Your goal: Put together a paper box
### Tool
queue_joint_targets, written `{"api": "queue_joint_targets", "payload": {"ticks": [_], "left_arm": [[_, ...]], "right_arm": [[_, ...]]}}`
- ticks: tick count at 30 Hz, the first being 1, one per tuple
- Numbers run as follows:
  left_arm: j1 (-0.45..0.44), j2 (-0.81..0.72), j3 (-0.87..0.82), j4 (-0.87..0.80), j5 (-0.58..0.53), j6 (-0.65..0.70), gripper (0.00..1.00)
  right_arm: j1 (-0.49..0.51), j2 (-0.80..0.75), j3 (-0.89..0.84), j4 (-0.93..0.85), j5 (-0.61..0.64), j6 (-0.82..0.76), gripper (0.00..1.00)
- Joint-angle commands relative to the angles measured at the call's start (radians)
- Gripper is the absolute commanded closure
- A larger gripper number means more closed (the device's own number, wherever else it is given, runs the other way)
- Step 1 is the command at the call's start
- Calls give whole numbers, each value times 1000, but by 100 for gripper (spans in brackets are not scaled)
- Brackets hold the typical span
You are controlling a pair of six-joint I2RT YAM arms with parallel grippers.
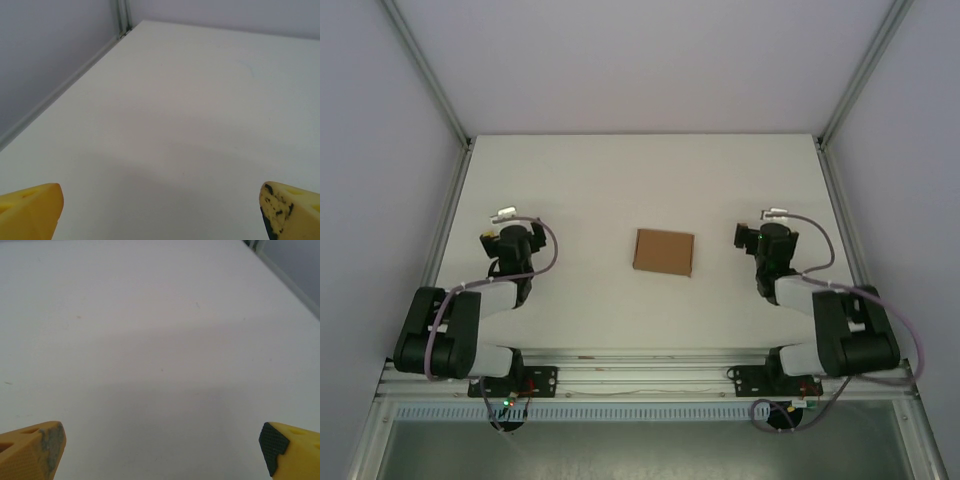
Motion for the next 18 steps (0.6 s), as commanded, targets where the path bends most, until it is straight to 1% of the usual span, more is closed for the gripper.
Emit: {"api": "queue_joint_targets", "payload": {"ticks": [1,2,3,4,5,6,7,8,9,10,11,12,13,15,17,18], "left_arm": [[16,75,-64,291,75,43,0],[23,142,-72,388,95,58,0],[25,180,-71,450,118,84,0],[26,135,-35,290,148,74,0],[32,108,8,168,171,54,0],[47,142,-22,298,203,64,0],[48,152,-36,335,197,67,0],[46,130,-18,256,197,61,0],[48,115,-2,202,198,51,0],[48,134,-18,267,197,60,0],[48,142,-25,296,195,63,0],[48,130,-18,258,196,61,0],[48,119,-7,217,198,54,0],[48,134,-18,269,196,62,0],[48,121,-9,226,197,55,0],[48,126,-13,244,197,57,0]], "right_arm": [[-38,-7,-20,178,-45,37,0],[-63,5,-39,223,-63,61,0],[-95,37,-60,273,-97,82,0],[-116,102,-80,387,-155,92,0],[-120,141,-72,443,-165,95,0],[-122,93,-18,250,-165,92,0],[-133,75,19,154,-169,104,0],[-148,114,-2,264,-155,133,0],[-150,121,-10,287,-121,146,0],[-150,91,15,187,-118,141,0],[-148,90,23,170,-119,140,0],[-149,111,1,250,-123,142,0],[-149,114,-2,258,-122,142,0],[-149,92,13,193,-123,140,0],[-149,105,3,236,-124,140,0],[-149,100,7,215,-124,140,0]]}}
